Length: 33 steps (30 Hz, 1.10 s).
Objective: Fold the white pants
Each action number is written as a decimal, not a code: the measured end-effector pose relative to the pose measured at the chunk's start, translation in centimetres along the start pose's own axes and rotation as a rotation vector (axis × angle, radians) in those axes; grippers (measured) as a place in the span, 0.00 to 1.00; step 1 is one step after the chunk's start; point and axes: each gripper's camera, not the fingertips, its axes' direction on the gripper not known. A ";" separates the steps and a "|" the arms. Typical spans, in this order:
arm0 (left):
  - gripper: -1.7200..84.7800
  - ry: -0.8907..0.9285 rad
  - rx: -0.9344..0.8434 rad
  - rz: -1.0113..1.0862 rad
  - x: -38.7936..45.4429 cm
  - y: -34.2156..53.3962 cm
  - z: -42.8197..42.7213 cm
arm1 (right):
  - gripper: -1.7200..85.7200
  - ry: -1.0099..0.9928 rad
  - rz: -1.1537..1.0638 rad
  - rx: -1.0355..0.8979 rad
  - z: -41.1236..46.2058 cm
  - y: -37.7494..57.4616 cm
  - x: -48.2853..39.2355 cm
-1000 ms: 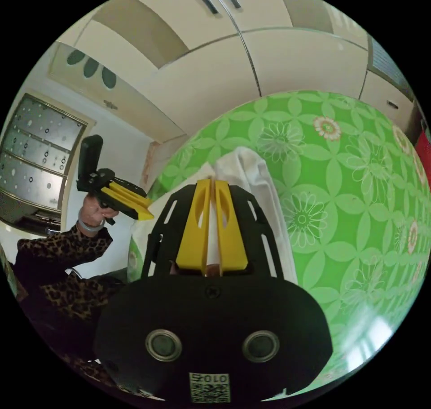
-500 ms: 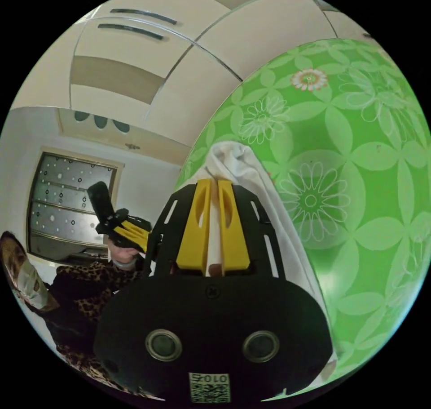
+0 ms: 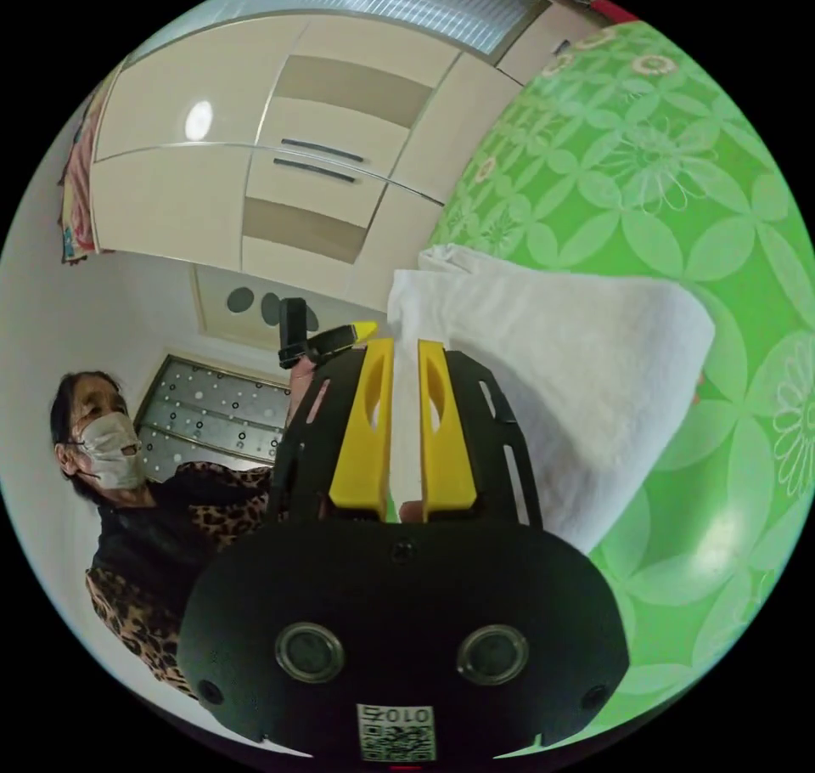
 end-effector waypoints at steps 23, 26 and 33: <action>0.02 -0.155 0.496 -0.416 -4.6 20.3 -10.4 | 0.15 0.726 -0.204 -0.379 31.0 3.1 -12.1; 0.02 -0.106 0.501 -0.426 -5.6 21.8 -10.9 | 0.12 0.926 -0.352 -0.366 34.8 6.5 -12.7; 0.02 -0.056 0.457 -0.437 -7.0 23.5 -11.0 | 0.09 0.996 -0.432 -0.304 40.5 12.3 -9.4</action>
